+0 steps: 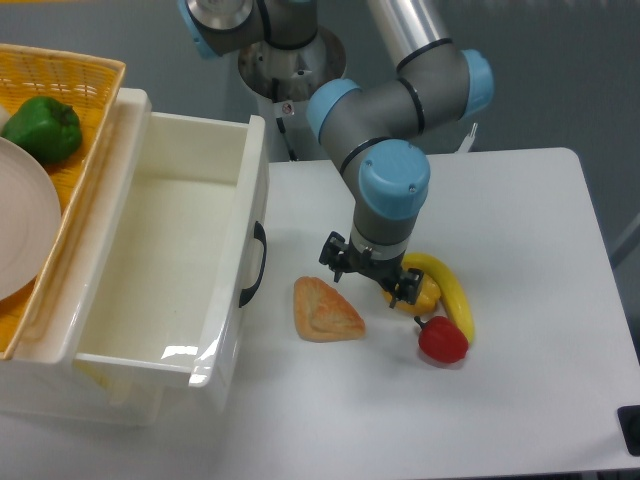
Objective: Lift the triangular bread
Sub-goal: 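Move the gripper from the banana over to the triangular bread, then lower the open gripper onto the bread and close on it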
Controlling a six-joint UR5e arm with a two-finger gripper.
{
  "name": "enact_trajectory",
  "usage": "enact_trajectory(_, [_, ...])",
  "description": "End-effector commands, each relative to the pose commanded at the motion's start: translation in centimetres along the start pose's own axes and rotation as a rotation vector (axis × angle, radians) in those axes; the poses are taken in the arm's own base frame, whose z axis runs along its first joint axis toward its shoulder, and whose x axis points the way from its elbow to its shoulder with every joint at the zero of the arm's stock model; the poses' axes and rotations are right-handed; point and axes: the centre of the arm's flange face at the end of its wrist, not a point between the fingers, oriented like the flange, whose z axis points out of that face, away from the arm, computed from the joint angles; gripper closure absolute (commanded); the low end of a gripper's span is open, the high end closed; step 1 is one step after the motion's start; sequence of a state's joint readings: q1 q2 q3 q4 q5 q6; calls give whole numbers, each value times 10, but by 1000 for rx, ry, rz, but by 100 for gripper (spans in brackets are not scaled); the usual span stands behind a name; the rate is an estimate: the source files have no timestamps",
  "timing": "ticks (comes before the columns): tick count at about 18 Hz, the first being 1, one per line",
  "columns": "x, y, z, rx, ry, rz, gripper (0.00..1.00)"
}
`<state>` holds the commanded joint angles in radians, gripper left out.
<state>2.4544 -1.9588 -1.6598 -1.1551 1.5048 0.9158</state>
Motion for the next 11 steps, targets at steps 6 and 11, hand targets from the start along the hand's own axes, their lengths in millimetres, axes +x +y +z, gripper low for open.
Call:
enact_trajectory(6, [4,-5,20,-19,31,-9,0])
enact_trajectory(11, [1,-8,31,-28,46,-8,0])
